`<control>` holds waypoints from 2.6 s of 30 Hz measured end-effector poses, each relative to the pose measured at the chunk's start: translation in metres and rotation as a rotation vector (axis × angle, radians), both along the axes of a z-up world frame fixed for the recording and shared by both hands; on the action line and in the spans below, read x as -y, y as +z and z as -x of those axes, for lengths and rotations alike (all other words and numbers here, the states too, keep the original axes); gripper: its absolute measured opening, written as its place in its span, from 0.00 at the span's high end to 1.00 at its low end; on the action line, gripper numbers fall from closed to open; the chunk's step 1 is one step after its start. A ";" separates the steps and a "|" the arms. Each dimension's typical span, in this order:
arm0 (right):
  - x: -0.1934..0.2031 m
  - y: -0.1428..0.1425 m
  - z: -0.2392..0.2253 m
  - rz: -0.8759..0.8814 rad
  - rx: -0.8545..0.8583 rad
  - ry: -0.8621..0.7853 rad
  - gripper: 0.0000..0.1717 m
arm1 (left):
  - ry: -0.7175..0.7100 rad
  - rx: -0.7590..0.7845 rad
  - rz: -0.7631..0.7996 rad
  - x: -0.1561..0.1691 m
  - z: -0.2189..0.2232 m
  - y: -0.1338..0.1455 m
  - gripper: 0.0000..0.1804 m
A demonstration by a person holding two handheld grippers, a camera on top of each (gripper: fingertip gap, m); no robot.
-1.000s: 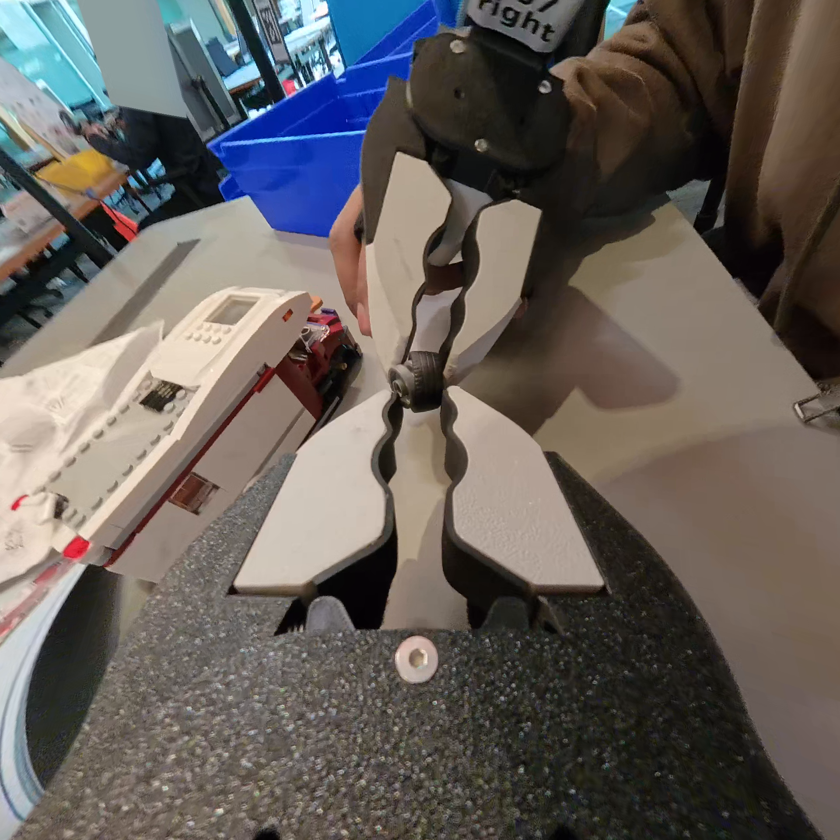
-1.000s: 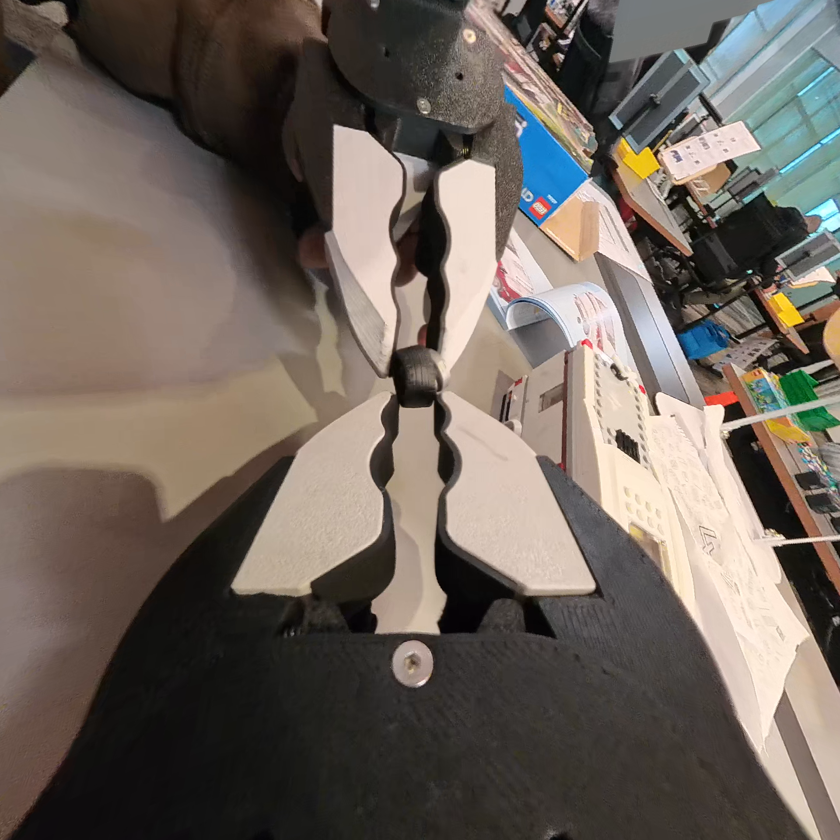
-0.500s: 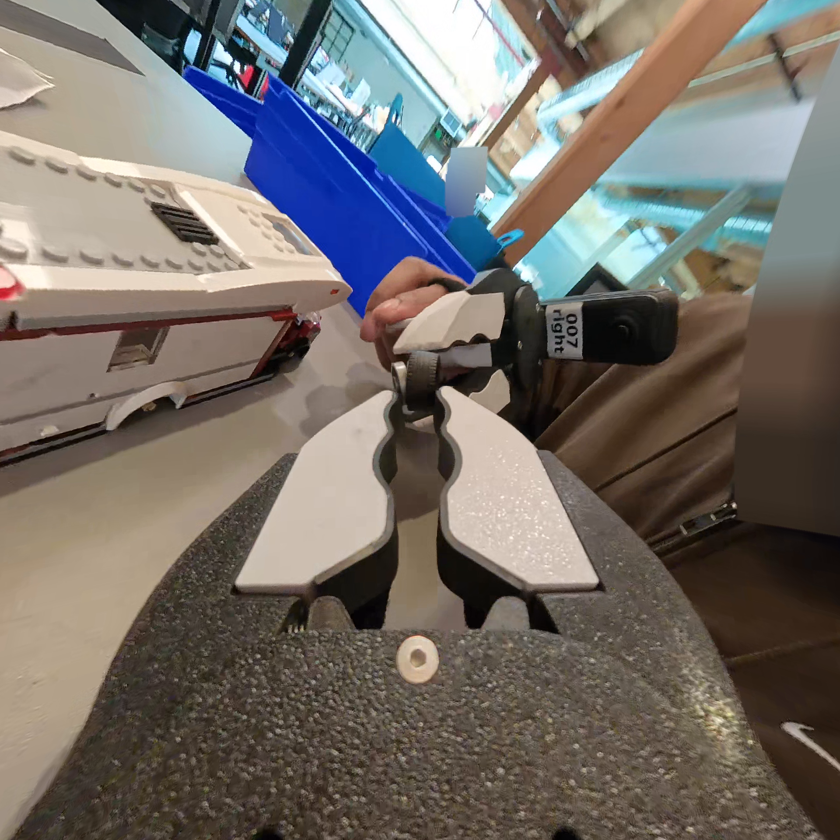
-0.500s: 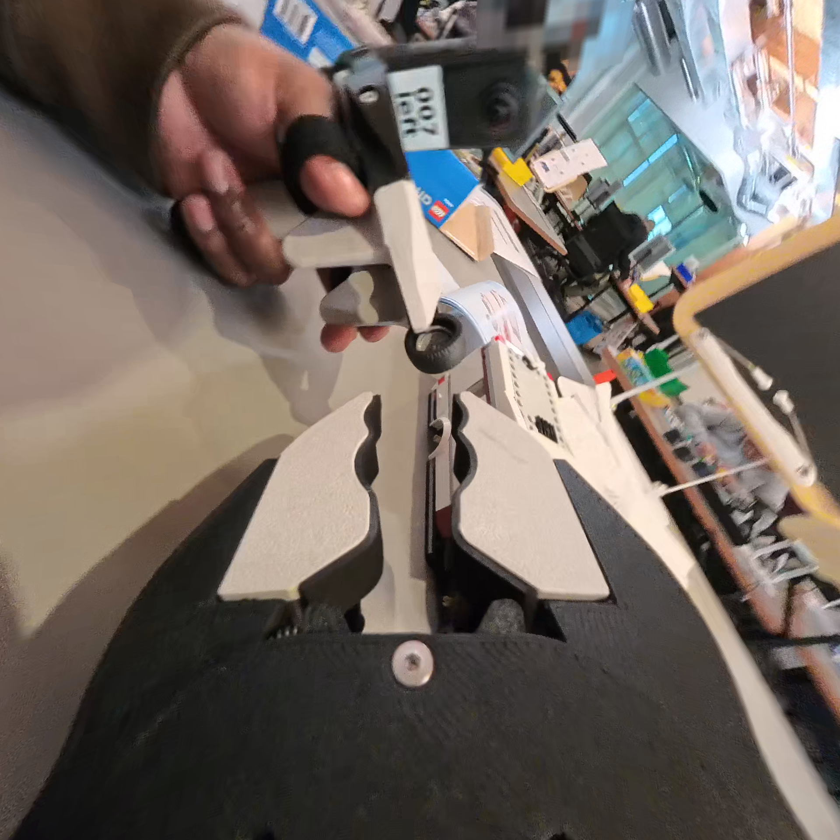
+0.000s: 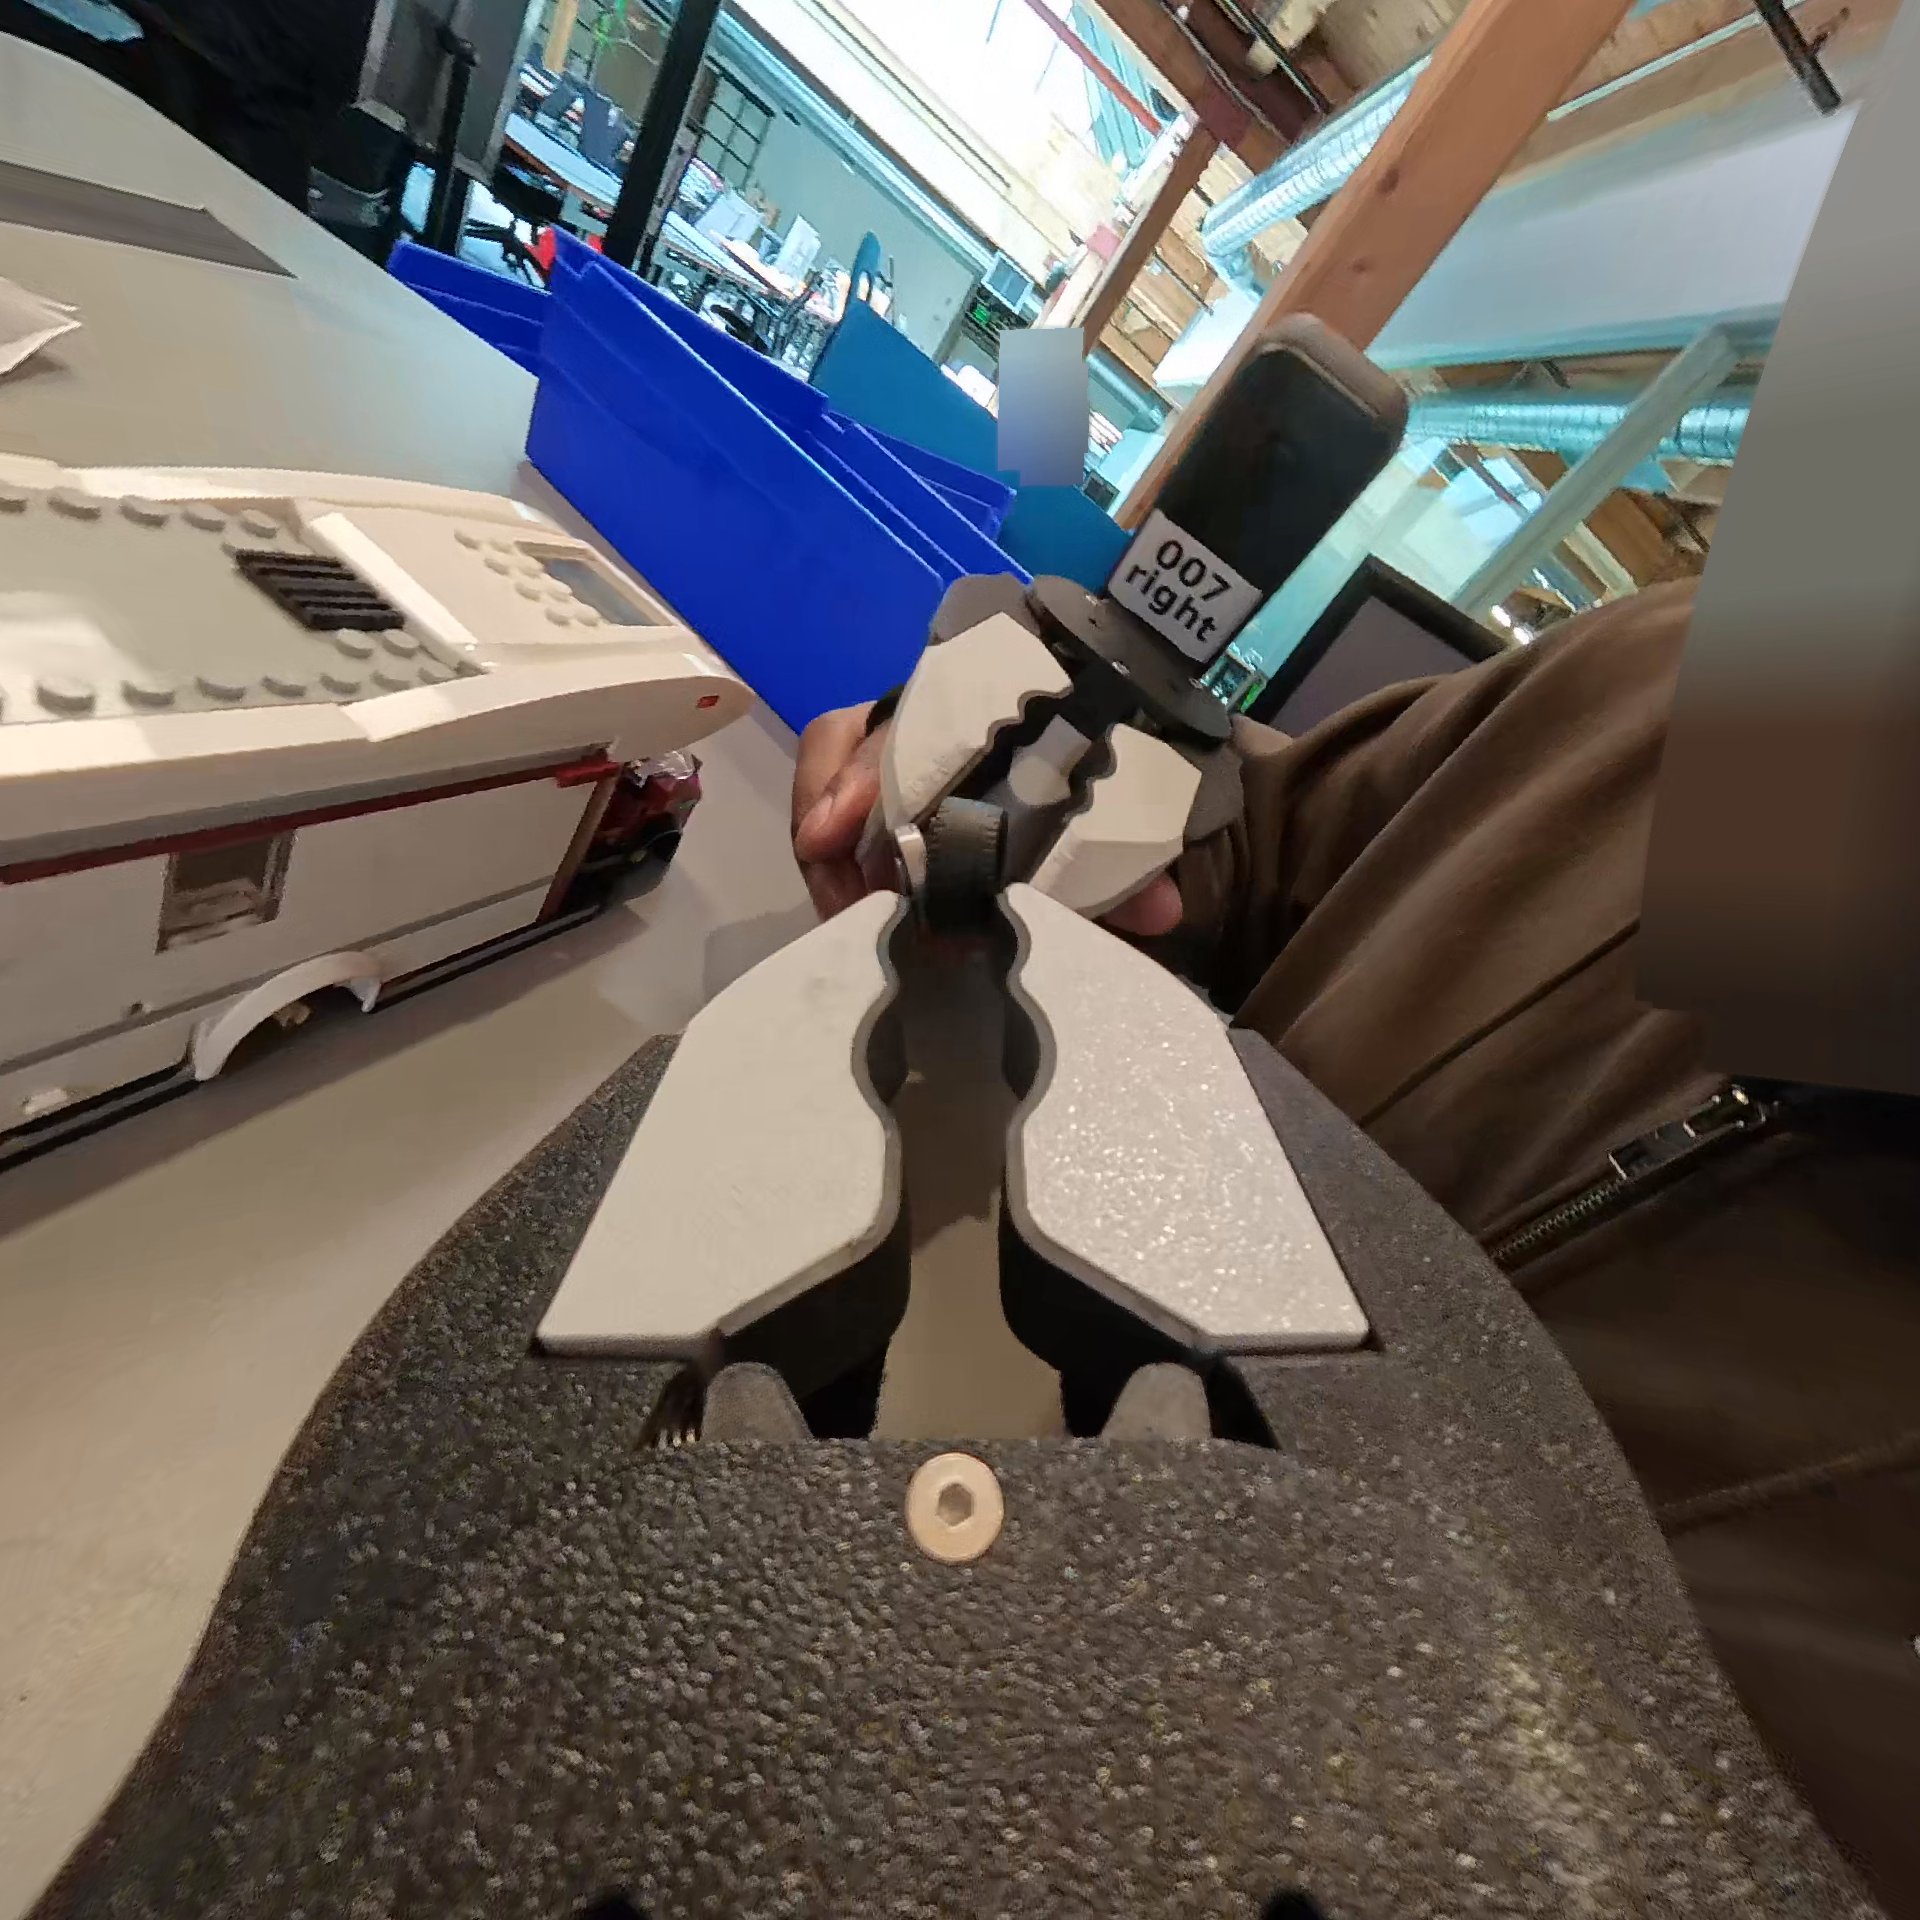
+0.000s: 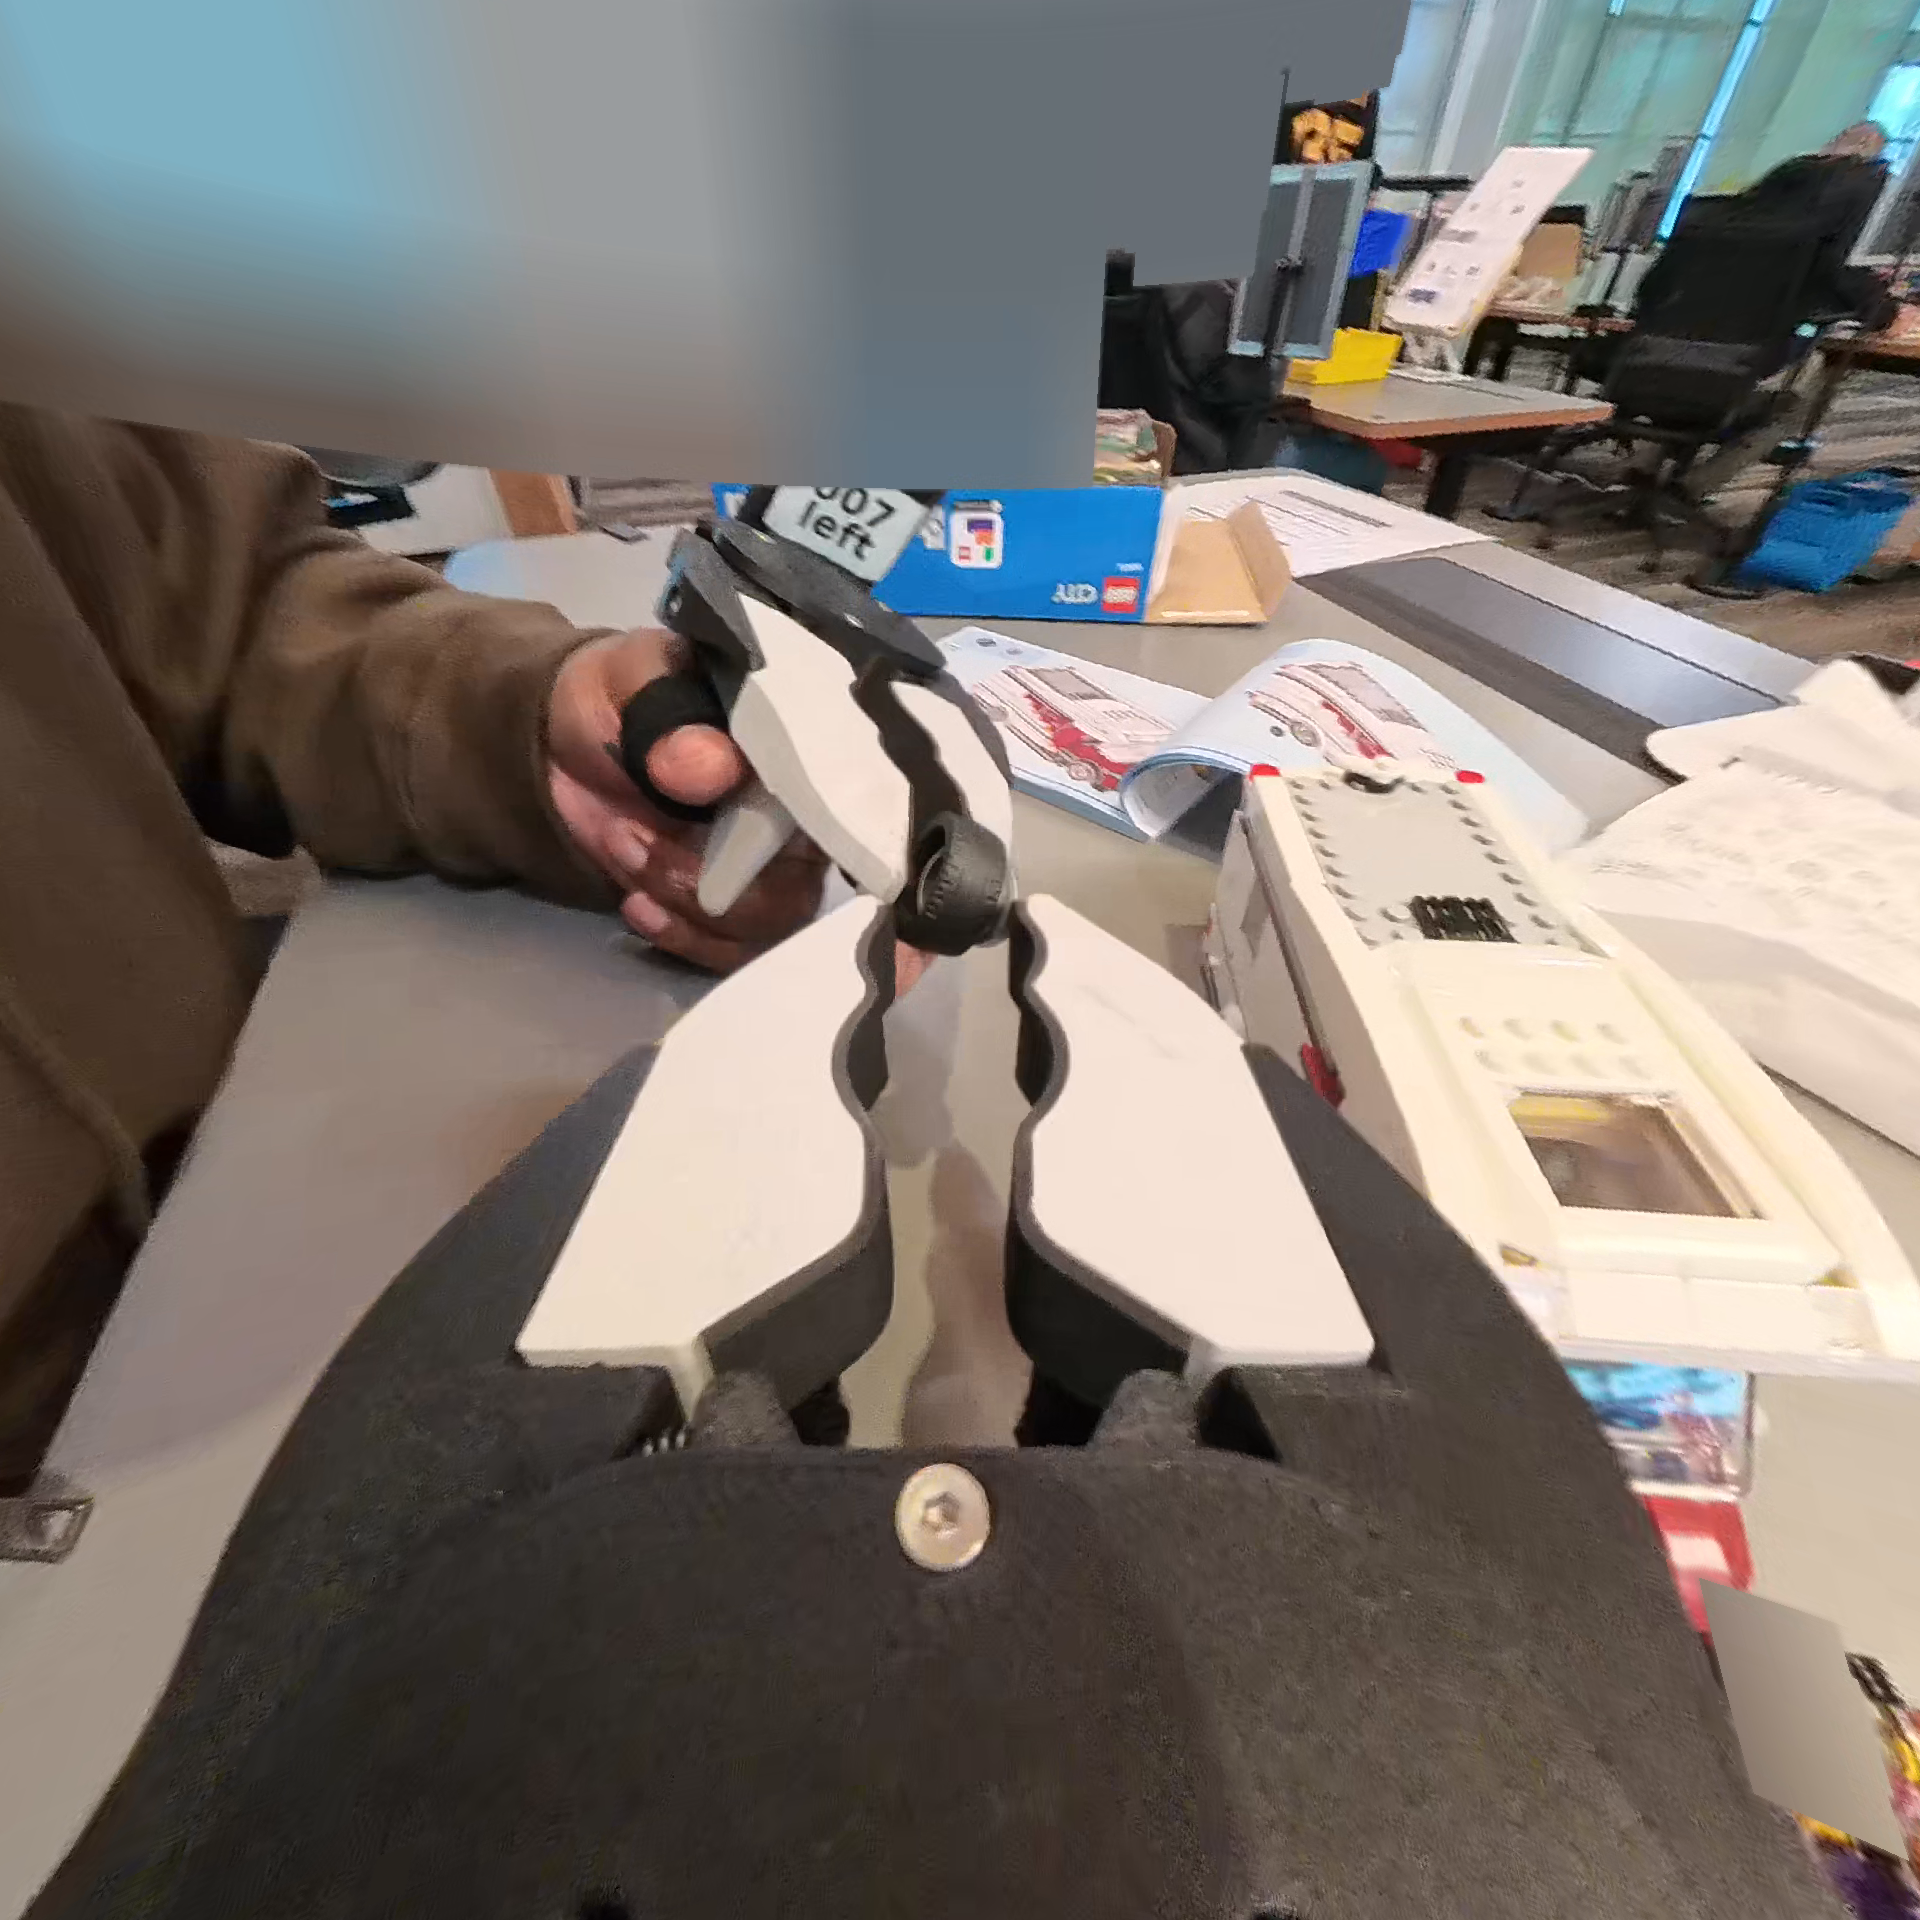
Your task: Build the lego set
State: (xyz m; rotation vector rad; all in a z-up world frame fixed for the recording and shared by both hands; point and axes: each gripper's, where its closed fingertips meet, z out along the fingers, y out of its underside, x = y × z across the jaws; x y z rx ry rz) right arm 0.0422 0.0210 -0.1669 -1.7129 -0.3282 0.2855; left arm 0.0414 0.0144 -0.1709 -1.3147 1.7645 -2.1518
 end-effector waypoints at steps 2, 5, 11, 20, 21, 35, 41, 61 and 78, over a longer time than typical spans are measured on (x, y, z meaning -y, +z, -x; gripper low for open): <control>0.002 0.002 0.003 -0.025 0.017 0.021 0.90 | -0.015 0.020 -0.037 0.002 0.002 -0.001 0.92; 0.003 0.001 0.003 -0.039 0.110 0.007 0.91 | 0.000 0.059 -0.115 0.002 0.001 -0.001 0.92; 0.004 0.002 0.003 -0.067 0.208 -0.008 0.92 | 0.044 0.192 -0.300 0.003 0.002 0.000 0.92; 0.008 0.010 0.007 -0.113 0.234 0.005 0.92 | 0.083 0.340 -0.407 0.006 0.005 0.008 0.91; 0.008 0.010 0.007 -0.117 0.234 0.010 0.92 | 0.084 0.352 -0.411 0.007 0.005 0.009 0.92; 0.006 0.016 0.001 -0.151 0.310 -0.077 0.87 | 0.124 0.349 -0.343 0.005 0.004 0.015 0.93; 0.011 0.013 0.006 -0.151 0.362 -0.009 0.88 | 0.106 0.382 -0.426 0.011 0.009 0.011 0.93; 0.027 0.019 0.026 -0.090 0.110 0.272 0.94 | 0.106 0.704 -0.864 0.023 0.028 0.013 0.93; 0.027 0.007 0.018 -0.110 0.424 0.182 0.94 | 0.046 0.563 -0.700 0.025 0.020 0.005 0.91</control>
